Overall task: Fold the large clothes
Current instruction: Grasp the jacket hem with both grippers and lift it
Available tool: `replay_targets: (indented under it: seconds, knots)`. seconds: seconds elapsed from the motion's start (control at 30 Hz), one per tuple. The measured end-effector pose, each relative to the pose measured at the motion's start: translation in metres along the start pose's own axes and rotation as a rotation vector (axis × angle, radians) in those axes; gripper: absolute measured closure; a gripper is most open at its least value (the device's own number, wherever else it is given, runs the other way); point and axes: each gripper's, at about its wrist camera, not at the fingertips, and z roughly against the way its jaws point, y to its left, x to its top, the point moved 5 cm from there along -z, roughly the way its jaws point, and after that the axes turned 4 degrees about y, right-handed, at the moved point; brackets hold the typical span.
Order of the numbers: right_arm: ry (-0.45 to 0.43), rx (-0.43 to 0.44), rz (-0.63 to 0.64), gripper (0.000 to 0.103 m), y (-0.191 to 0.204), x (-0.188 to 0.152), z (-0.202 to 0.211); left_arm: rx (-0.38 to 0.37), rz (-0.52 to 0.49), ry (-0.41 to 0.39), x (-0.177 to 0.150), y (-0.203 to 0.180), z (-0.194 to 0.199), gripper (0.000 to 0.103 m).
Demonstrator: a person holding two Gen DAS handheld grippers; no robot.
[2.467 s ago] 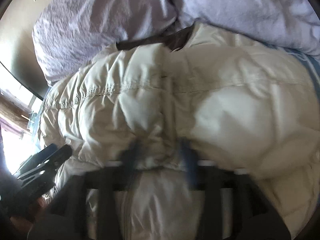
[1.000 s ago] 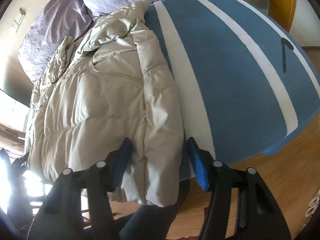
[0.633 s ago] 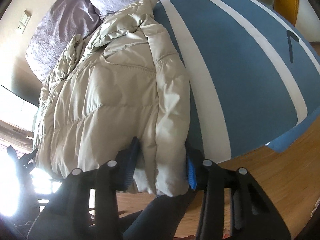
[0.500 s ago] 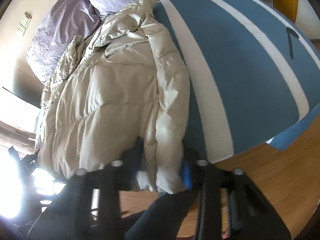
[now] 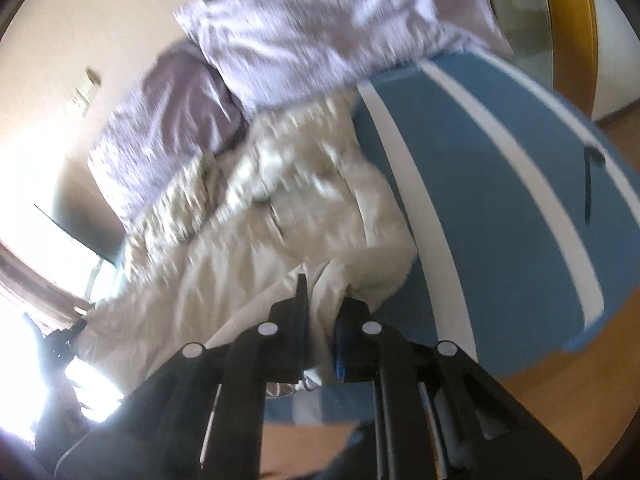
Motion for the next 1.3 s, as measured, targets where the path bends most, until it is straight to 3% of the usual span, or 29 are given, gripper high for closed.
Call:
replay_targets:
  seconds: [0.2,0.53,0.9,1.3]
  knots:
    - [-0.118,0.032,0.021,0.092,0.025,0.062,0.010,-0.007,-0.012,-0.084,0.050,-0.027,-0.001,0.092]
    - [-0.180,0.041,0.033,0.092,0.046,0.155,-0.027,0.050,-0.033,-0.134,0.124,-0.058,-0.035,0.092]
    - [-0.115,-0.011,0.060,0.092,0.048,0.231,-0.099,0.136,-0.008,-0.111,0.176,-0.074,-0.102,0.092]
    - [0.008,-0.092,-0.006,0.091,0.034,0.256,-0.178,0.256,0.014,-0.002,0.199,-0.070,-0.178,0.092]
